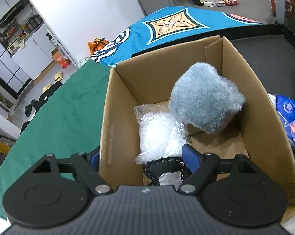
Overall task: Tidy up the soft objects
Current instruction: 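Carry the denim plush with the right tool over the box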
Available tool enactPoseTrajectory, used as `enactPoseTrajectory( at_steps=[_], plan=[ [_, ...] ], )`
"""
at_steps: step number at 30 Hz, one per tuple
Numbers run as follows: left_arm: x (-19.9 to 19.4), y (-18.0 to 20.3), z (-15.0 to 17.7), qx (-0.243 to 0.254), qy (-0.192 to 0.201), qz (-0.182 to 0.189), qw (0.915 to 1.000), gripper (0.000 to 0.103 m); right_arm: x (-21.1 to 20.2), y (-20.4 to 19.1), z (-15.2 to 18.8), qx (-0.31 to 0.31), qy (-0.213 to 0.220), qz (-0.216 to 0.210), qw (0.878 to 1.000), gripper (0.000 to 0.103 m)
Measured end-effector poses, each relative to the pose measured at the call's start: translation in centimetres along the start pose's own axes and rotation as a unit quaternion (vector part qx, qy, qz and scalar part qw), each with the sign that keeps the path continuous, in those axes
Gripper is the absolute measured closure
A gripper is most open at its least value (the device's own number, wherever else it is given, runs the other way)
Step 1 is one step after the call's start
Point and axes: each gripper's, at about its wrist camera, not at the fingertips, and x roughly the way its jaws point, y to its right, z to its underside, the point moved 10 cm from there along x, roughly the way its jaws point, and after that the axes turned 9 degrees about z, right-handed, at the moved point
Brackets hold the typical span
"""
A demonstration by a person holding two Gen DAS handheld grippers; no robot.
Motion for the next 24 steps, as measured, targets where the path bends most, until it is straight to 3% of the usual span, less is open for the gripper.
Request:
enactPoseTrajectory(
  at_steps=[24],
  plan=[
    [-2.9,-1.7,0.2,-0.032,0.034,0.061,0.9971,0.023,-7.4,-6.2,-0.7,-0.043,0.056,-0.044,0.997,0.074]
  ],
)
